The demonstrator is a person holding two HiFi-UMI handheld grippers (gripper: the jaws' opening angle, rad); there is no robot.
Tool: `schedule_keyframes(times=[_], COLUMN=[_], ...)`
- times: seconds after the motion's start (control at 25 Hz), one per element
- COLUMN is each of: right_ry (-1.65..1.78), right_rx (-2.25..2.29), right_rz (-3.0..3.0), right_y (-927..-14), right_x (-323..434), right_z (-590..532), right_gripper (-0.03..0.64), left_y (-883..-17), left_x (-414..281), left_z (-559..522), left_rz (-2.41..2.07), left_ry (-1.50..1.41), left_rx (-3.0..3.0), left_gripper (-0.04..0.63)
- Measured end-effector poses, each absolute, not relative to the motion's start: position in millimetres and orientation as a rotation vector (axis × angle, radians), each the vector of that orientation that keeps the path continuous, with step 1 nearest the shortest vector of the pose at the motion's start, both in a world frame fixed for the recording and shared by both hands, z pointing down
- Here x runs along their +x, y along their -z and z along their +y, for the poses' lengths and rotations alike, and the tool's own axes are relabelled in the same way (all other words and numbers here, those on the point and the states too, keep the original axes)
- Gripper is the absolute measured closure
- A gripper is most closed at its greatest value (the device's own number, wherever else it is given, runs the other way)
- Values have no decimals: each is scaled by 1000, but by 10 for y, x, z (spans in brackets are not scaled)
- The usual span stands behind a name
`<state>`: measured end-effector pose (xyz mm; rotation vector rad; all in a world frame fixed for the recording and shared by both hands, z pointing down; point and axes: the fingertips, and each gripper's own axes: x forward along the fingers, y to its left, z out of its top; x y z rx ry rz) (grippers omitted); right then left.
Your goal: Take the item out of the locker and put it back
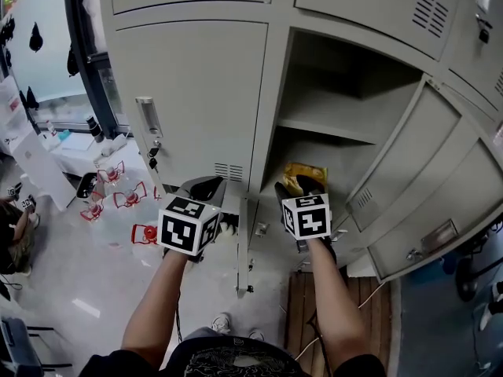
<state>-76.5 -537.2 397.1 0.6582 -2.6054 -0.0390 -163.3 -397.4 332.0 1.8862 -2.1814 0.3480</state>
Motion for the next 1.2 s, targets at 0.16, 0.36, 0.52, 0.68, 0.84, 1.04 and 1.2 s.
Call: schedule_keyframes(times=[0.16, 0.36, 0.52, 0.68, 0.84, 1.04, 1.2], right_ry=[62, 66, 69, 85, 103, 116, 114], right_rx=[644, 655, 656, 685, 701, 713, 707], right_rz=[-2582, -2552, -2532, -2529, -2530, -2534, -2548], right_y=[-4027, -4083, -4128, -4133, -4133, -4111, -4079], right_x=[-801, -821, -818, -804, -795, -762, -733], right_z=[-5402, -5455, -5466, -5502, -5522, -5527, -5514], right_gripper=[382, 417, 453, 495, 520, 577, 581], left_y=[-3345, -3342, -3337, -3334, -3334, -3353, -3379], left_x=[-1626, -1636, -1647, -1647, -1673, -1676, -1653], left_z=[-3949, -3933, -3922, -3896, -3848, -3803, -3784], left_rz=[-2190, -2200, -2207, -2207, -2217, -2223, -2224], left_ry=[-347, -346, -347, -354, -354, -349, -351], left_rx=[1870, 1859, 1854, 1851, 1837, 1820, 1815], left_gripper=[594, 594, 595, 595, 595, 595, 594])
